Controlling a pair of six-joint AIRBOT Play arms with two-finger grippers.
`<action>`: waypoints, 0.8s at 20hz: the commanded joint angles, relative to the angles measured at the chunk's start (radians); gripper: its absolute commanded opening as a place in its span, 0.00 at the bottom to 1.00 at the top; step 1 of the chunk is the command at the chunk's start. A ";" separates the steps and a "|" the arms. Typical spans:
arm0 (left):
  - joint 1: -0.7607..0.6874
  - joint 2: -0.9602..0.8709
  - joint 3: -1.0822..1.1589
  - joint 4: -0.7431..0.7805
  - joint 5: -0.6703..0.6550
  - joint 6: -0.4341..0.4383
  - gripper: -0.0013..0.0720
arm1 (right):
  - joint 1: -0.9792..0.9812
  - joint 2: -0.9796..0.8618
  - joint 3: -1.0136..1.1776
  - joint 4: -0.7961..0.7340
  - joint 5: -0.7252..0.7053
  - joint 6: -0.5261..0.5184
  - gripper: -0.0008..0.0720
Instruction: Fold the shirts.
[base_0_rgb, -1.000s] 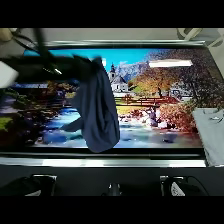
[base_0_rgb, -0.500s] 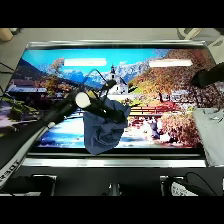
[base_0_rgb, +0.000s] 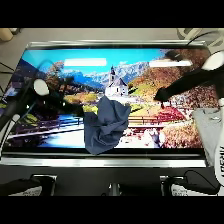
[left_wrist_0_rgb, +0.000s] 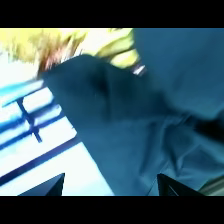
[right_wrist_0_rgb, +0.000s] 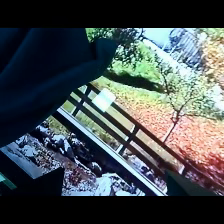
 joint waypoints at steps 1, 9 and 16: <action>0.021 0.024 -0.265 -0.156 0.068 0.016 0.98 | 0.098 -0.080 -0.134 0.057 -0.092 -0.014 0.97; -0.069 0.023 -0.466 -0.293 0.268 0.012 0.96 | 0.108 -0.214 -0.136 0.114 -0.083 -0.014 0.97; -0.113 0.006 -0.465 -0.390 0.397 0.012 0.05 | 0.148 -0.298 -0.146 0.283 -0.157 -0.008 0.97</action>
